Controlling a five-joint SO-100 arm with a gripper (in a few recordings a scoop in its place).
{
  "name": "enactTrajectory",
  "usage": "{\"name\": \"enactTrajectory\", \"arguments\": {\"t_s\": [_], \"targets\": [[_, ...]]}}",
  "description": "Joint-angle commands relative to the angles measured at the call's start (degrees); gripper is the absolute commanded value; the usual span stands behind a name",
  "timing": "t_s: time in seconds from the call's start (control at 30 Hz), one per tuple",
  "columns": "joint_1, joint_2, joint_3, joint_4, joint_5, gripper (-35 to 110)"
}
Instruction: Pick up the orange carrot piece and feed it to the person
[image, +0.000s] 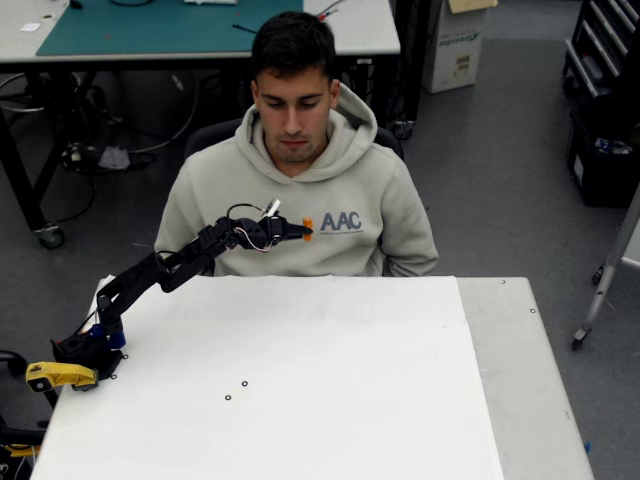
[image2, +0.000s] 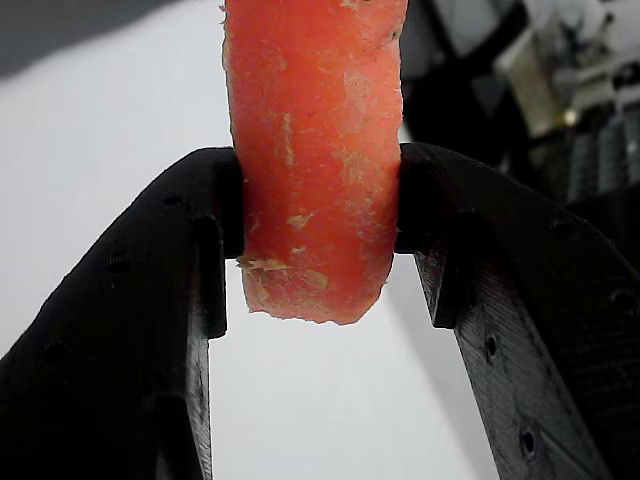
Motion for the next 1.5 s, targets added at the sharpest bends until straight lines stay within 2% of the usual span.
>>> {"name": "enactTrajectory", "arguments": {"t_s": [0.0, 0.23, 0.5, 0.67, 0.93, 1.2, 1.47], "targets": [[1.0, 2.9, -7.2, -0.4, -0.4, -2], [0.8, 2.9, -7.5, -2.1, 0.2, -2], [-1.0, 2.9, -6.5, -20.9, -0.6, -2], [-1.7, 2.3, -6.3, -27.1, -0.6, -2], [-4.5, 2.1, -6.3, -29.1, -1.2, -2], [-8.6, 2.3, -6.3, -29.2, -11.6, -2], [-9.6, 2.9, -6.3, -29.3, -12.8, -2]]}}
